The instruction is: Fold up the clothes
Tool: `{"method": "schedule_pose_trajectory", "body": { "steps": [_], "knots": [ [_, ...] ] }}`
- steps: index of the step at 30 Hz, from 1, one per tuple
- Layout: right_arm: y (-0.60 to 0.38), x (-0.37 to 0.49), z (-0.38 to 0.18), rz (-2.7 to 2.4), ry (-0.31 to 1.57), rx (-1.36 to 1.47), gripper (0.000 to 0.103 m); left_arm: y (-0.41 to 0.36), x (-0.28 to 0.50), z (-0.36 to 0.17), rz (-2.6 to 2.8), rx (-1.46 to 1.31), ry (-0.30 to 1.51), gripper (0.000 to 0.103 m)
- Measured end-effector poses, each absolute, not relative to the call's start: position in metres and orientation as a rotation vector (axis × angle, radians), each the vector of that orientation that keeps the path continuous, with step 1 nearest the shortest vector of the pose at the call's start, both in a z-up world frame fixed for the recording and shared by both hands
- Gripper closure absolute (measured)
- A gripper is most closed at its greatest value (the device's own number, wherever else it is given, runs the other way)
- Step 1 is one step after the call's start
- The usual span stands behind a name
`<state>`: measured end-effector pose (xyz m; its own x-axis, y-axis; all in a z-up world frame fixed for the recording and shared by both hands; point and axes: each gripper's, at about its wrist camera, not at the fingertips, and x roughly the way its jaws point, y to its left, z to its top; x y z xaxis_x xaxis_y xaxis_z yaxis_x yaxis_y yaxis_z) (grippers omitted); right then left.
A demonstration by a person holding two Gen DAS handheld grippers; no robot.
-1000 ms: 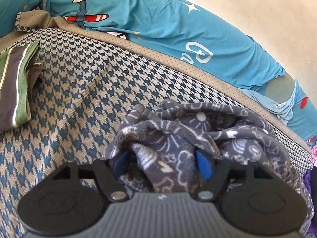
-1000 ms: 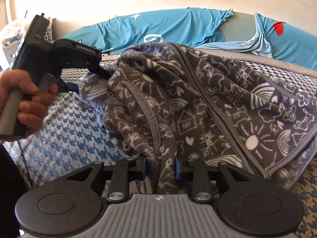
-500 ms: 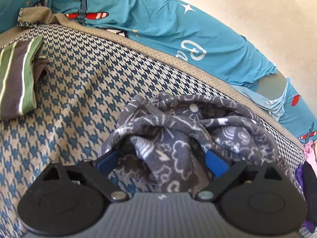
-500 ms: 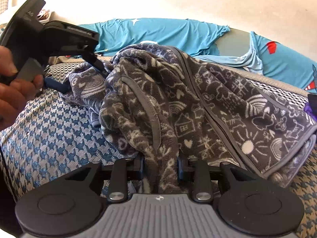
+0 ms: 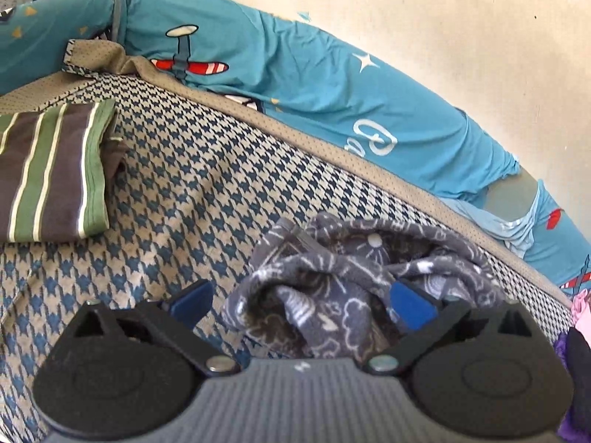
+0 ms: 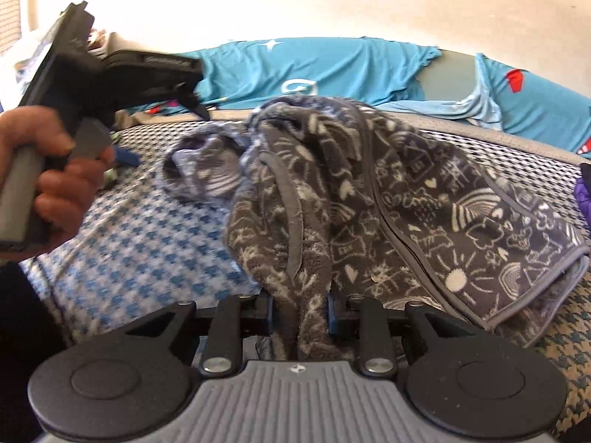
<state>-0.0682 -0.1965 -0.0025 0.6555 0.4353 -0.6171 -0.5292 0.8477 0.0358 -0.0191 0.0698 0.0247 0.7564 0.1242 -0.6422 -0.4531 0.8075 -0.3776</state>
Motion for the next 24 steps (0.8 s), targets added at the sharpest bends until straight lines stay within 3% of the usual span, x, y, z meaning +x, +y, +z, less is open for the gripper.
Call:
{"method": "schedule_pose_trajectory", "body": {
  "steps": [16,24],
  "knots": [
    [-0.161,-0.102,-0.007,0.714,0.757,-0.232,0.078,0.063,-0.026,0.028,0.286,-0.572,0.663,0.000],
    [-0.162,-0.099,0.006,0.703,0.749,-0.194,0.070,0.054,-0.029,0.022,0.260,-0.570,0.708,0.000]
  ]
}}
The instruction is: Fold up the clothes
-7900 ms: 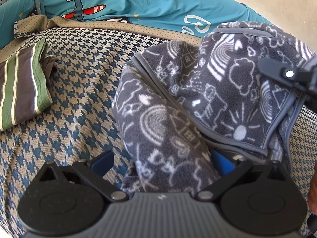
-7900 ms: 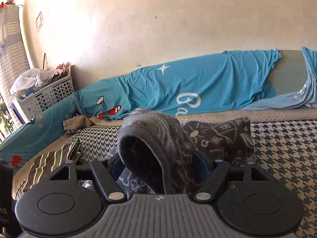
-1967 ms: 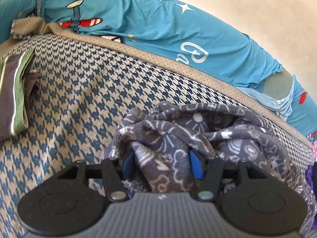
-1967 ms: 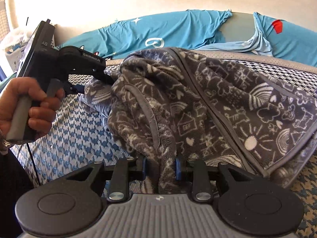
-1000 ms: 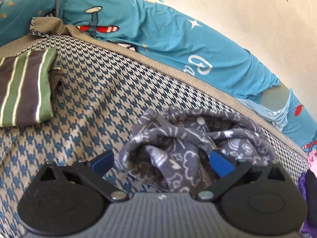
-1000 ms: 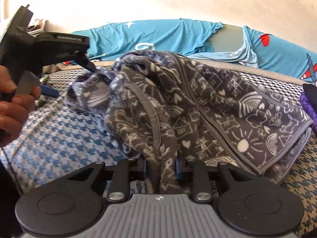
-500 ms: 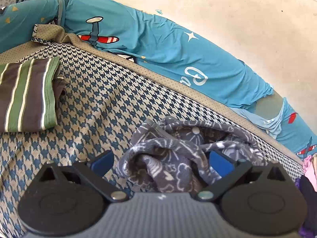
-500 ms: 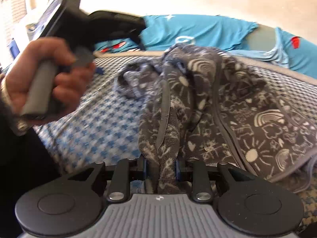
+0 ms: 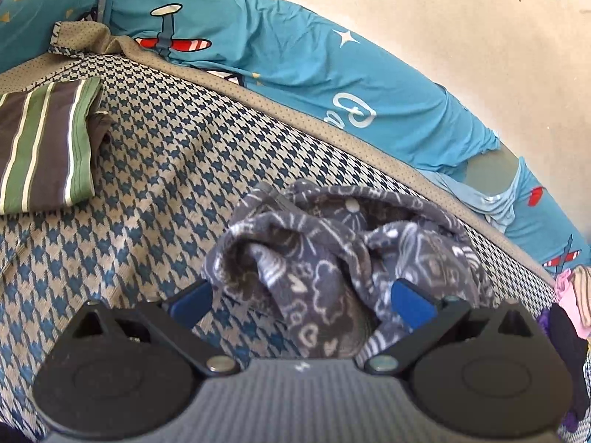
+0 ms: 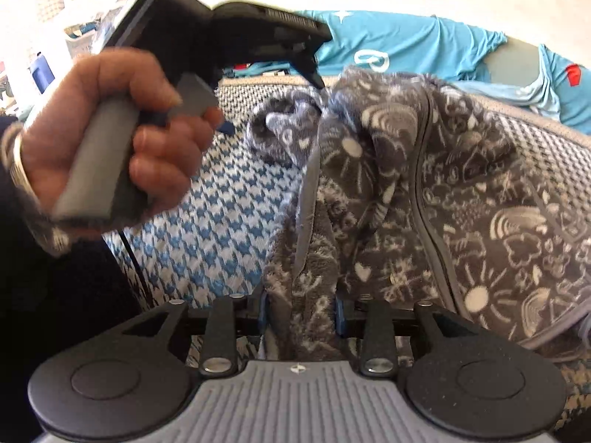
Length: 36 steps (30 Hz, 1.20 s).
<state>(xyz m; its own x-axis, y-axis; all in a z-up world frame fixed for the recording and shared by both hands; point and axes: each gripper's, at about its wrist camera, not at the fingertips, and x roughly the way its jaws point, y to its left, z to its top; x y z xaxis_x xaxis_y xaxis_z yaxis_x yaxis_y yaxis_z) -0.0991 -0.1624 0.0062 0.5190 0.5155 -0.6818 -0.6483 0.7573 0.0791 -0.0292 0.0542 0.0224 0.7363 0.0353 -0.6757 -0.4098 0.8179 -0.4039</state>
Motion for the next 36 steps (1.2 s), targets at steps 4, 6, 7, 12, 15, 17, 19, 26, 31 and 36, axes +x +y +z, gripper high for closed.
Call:
{"method": "schedule_pose_trajectory", "body": {
  "steps": [4,6,7,12,15,17,19,26,31,36],
  "knots": [
    [-0.168,-0.097,0.029,0.700,0.696,-0.152,0.068,0.055,-0.032,0.023,0.268,-0.567,0.712,0.000],
    [-0.172,-0.095,0.040,0.692,0.662,-0.114,0.065,0.058,-0.033,0.023,0.271,-0.570,0.714,0.000],
    [-0.172,-0.095,0.044,0.686,0.649,-0.099,0.063,0.059,-0.034,0.024,0.275,-0.571,0.716,0.000],
    [-0.169,-0.085,0.051,0.612,0.627,-0.072,0.057,0.061,-0.036,0.023,0.285,-0.571,0.729,0.000],
    [-0.167,-0.076,0.044,0.545,0.662,-0.074,0.057,0.059,-0.035,0.021,0.274,-0.568,0.751,0.000],
    [-0.167,-0.070,0.037,0.500,0.703,-0.069,0.057,0.056,-0.034,0.020,0.264,-0.556,0.760,0.000],
    [-0.171,-0.066,0.027,0.473,0.755,-0.053,0.057,0.053,-0.034,0.020,0.257,-0.537,0.766,0.000],
    [-0.171,-0.059,-0.005,0.413,0.872,-0.060,0.055,0.044,-0.030,0.015,0.230,-0.499,0.806,0.000],
    [-0.164,-0.064,-0.010,0.403,0.856,-0.125,0.054,0.040,-0.029,0.012,0.221,-0.494,0.830,0.000],
    [-0.161,-0.065,-0.012,0.397,0.857,-0.131,0.053,0.042,-0.027,0.008,0.205,-0.509,0.858,0.000]
  ]
}}
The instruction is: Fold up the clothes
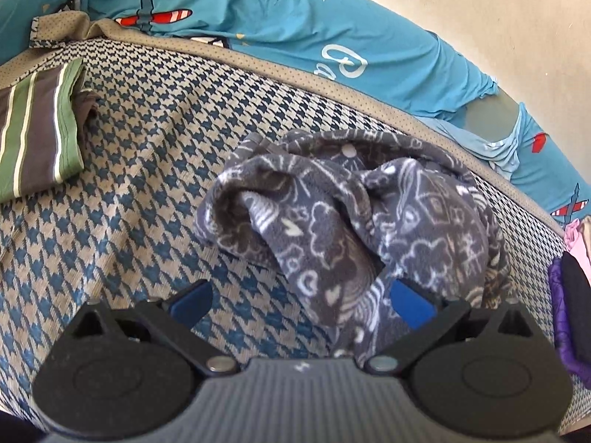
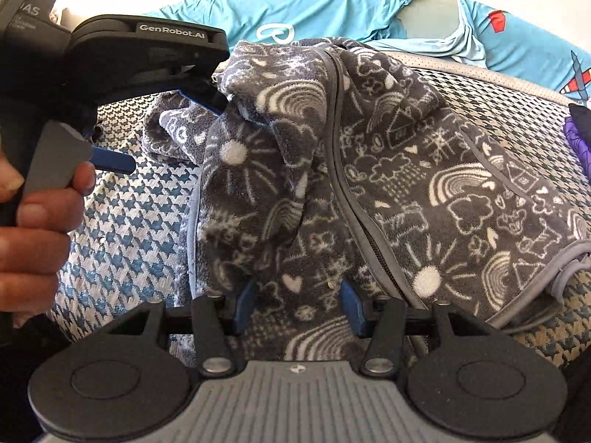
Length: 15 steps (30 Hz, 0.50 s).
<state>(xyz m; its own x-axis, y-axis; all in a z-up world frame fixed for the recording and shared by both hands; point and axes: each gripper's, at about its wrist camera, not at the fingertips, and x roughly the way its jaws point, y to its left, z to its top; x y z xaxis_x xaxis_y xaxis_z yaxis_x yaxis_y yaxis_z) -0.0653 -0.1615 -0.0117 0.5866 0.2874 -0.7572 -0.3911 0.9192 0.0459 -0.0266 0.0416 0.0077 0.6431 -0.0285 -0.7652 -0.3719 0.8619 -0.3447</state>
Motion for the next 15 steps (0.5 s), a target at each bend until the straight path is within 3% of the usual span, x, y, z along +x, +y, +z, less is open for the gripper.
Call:
{"method": "schedule_pose_trajectory", "body": {
  "steps": [15],
  "knots": [
    [-0.168,-0.061,-0.007,0.433,0.869,-0.123,0.052,0.054,-0.022,-0.016,0.218,-0.613,0.965,0.000]
  ]
}}
